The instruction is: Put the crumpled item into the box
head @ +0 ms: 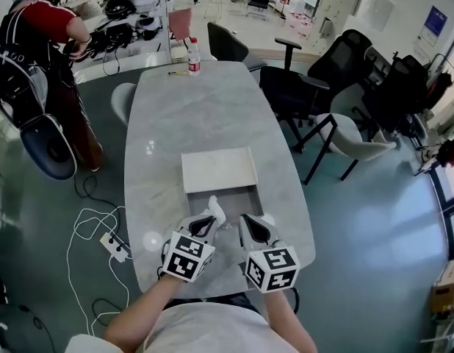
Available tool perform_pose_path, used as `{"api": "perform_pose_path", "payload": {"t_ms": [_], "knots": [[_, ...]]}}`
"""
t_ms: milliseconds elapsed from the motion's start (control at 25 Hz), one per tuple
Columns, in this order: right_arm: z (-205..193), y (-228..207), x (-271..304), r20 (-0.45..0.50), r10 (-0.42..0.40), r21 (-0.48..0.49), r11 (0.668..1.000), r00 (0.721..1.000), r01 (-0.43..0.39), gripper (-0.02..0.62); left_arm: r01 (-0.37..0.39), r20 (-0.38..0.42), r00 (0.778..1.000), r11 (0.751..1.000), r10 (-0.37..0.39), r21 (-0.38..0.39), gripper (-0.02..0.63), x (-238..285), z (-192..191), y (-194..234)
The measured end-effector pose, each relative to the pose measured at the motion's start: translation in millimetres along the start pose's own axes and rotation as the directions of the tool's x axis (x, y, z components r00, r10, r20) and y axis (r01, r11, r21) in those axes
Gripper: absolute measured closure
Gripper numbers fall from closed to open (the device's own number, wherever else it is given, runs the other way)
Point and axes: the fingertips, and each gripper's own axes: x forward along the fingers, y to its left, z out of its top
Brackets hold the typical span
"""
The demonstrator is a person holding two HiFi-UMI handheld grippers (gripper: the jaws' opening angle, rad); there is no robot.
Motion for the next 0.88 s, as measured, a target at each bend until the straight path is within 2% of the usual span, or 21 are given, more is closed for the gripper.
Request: {"api": "perform_pose_path", "payload": {"t_ms": [360, 600, 880], "knots": [[-0.5, -43.3, 10.8, -0.023, 0.114, 0.004, 0.993, 0.993, -0.114, 0.591, -0.068, -0.107, 0.991, 0.987, 0.084, 0.143, 0.584, 40.2, 9.5, 0.6], [-4.5, -63.3, 16.3, -0.042, 0.178, 0.027, 0.984, 0.983, -0.177, 0.591, -0.033, -0.205, 0.975, 0.964, 0.089, 0.264, 0.584, 62.5, 5.8, -5.7], [-6.7, -68.2, 23.4, -0.063, 0.263, 0.019, 0.965, 0.963, -0.262, 0.591, 0.03, -0.293, 0.953, 0.93, 0.084, 0.365, 0.584, 85.6, -2.6, -10.1]]}}
